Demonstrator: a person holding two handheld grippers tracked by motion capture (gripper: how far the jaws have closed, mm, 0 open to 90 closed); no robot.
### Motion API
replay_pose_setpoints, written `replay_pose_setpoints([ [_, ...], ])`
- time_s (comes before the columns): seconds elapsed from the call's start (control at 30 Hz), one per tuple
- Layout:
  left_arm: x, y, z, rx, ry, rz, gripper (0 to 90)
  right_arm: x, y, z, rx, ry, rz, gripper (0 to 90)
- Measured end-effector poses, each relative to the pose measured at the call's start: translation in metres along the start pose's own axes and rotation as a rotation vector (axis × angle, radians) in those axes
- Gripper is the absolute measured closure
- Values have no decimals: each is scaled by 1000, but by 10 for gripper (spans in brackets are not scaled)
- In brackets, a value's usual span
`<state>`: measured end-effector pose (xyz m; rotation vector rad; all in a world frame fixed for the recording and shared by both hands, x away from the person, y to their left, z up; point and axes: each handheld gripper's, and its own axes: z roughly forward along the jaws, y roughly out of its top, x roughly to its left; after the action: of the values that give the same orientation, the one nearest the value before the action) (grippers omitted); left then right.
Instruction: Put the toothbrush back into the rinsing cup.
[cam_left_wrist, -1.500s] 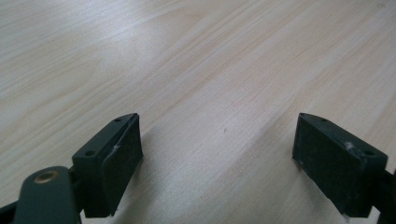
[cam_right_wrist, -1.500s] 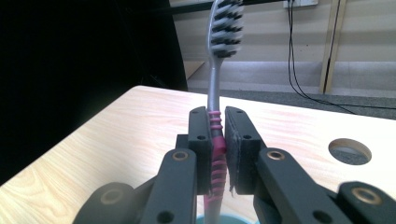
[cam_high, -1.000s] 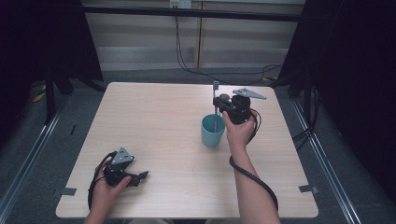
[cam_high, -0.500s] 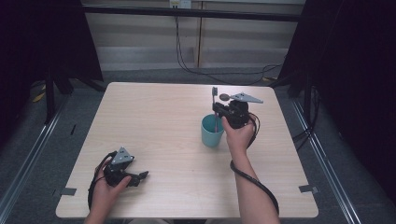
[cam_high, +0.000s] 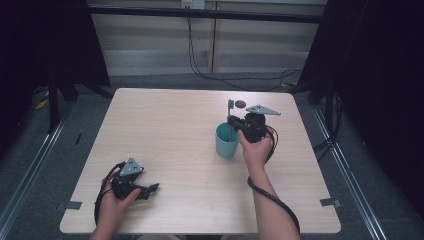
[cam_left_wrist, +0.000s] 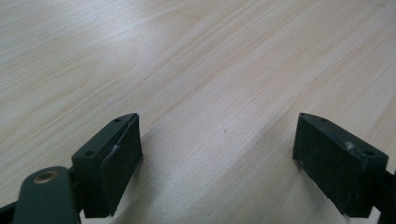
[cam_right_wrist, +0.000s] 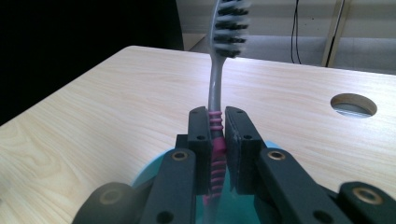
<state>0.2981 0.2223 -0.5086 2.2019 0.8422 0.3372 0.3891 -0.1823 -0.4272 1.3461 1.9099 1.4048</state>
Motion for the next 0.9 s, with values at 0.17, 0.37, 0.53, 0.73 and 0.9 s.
replay_pose_setpoints([
  [0.17,0,0,0,0,1,1,153,-3,-3,-2,11,0,9,812],
  [0.37,0,0,0,1,2,3,153,-1,-9,-1,48,6,1,812],
  [0.53,0,0,0,0,2,3,153,-2,-11,0,58,6,-4,812],
  [0.73,1,1,0,4,0,9,152,-1,-11,-1,60,11,-7,771],
  [0.9,1,1,1,3,-1,12,152,-1,-13,-1,69,7,-5,631],
])
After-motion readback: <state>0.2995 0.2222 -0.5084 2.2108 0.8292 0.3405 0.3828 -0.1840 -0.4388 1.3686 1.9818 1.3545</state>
